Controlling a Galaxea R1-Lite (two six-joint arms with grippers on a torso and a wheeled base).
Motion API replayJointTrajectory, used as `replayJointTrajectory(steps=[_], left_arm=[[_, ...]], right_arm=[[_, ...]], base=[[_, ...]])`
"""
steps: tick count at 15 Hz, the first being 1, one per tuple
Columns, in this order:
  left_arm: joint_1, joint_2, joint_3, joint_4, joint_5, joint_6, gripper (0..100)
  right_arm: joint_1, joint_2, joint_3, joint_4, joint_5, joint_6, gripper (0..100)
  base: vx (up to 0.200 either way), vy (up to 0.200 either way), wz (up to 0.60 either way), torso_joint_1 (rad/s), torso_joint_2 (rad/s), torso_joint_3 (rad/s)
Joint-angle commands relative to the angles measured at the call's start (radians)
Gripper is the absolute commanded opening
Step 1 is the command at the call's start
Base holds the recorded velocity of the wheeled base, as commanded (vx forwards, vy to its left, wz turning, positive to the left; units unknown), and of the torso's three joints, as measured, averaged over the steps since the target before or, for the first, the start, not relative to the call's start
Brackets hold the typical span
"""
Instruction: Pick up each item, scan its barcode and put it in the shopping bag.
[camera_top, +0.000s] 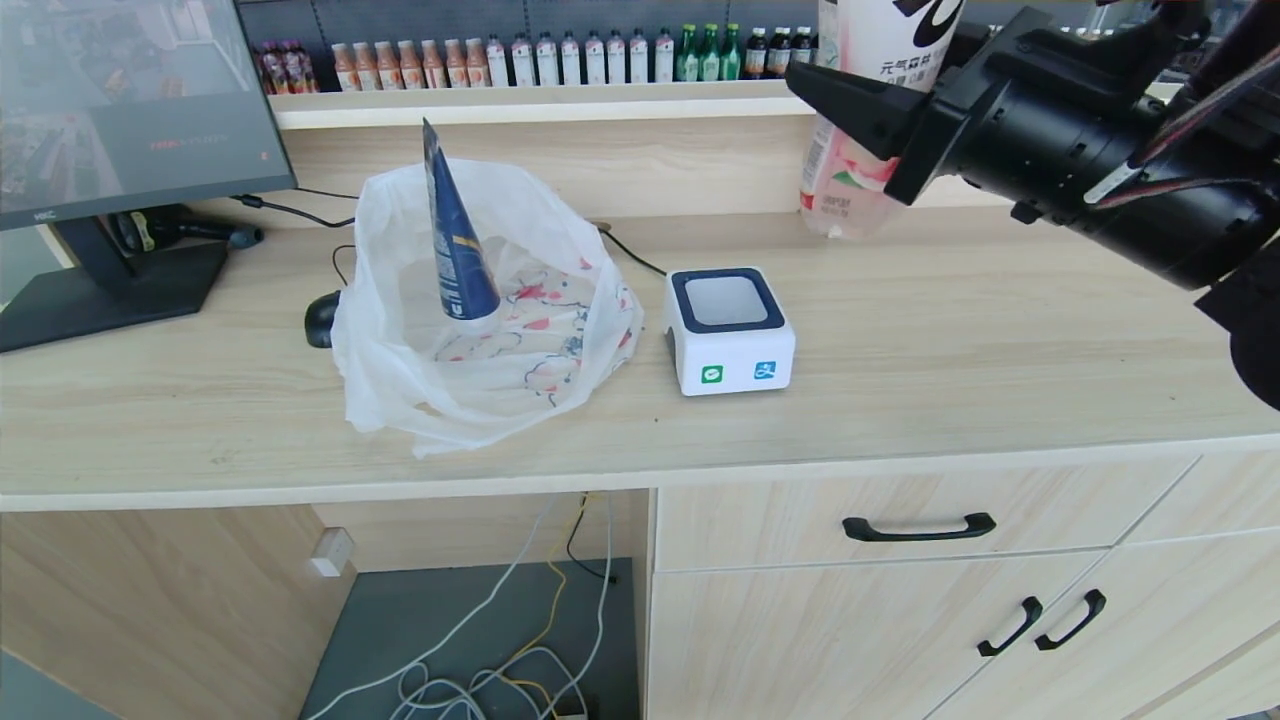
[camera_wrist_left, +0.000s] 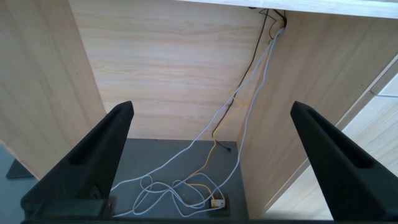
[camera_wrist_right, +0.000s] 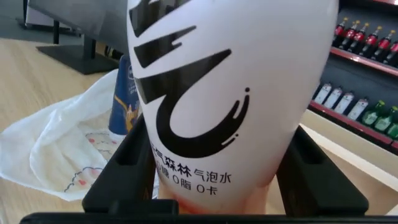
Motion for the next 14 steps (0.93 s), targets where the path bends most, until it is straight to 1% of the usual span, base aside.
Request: replayJointTrajectory(steps=[1,2,3,5,7,8,9,10,11,12,13,14], left_arm=[[0.000,0.000,0.000,0.000,0.000,0.000,100],[0.000,0.000,0.000,0.000,0.000,0.000,100],[0.000,0.000,0.000,0.000,0.000,-0.002,100],[0.000,0.000,0.000,0.000,0.000,0.000,100],[0.000,0.000,0.000,0.000,0.000,0.000,100],[0.000,0.000,0.000,0.000,0.000,0.000,100],[0.000,0.000,0.000,0.000,0.000,0.000,100],[-0.001,0.000,0.000,0.000,0.000,0.000,100],[0.000,0.000,0.000,0.000,0.000,0.000,100],[0.000,0.000,0.000,0.000,0.000,0.000,100],[0.000,0.000,0.000,0.000,0.000,0.000,100],[0.000,0.000,0.000,0.000,0.000,0.000,100]], right_arm=[[-0.017,-0.023,0.121,-0.142,-0.004,0.076,0],[-0.020,-0.024,0.167,-0.225,-0.023,0.115,0],[-0.018,-0.024,0.210,-0.311,-0.070,0.148,0],[-0.017,-0.027,0.244,-0.393,-0.128,0.191,0],[-0.017,-0.052,0.256,-0.397,-0.150,0.198,0],[-0.017,-0.066,0.296,-0.397,-0.171,0.191,0],[-0.015,-0.086,0.345,-0.397,-0.220,0.185,0],[-0.004,-0.105,0.399,-0.400,-0.296,0.172,0],[0.022,-0.128,0.440,-0.401,-0.339,0.170,0],[0.085,-0.171,0.509,-0.400,-0.394,0.168,0],[0.127,-0.193,0.552,-0.400,-0.449,0.164,0],[0.152,-0.204,0.580,-0.401,-0.489,0.155,0]], base=[[0.000,0.000,0.00,0.000,0.00,0.000],[0.000,0.000,0.00,0.000,0.00,0.000],[0.000,0.000,0.00,0.000,0.00,0.000],[0.000,0.000,0.00,0.000,0.00,0.000],[0.000,0.000,0.00,0.000,0.00,0.000],[0.000,0.000,0.00,0.000,0.00,0.000],[0.000,0.000,0.00,0.000,0.00,0.000],[0.000,0.000,0.00,0.000,0.00,0.000],[0.000,0.000,0.00,0.000,0.00,0.000],[0.000,0.000,0.00,0.000,0.00,0.000],[0.000,0.000,0.00,0.000,0.00,0.000],[0.000,0.000,0.00,0.000,0.00,0.000]])
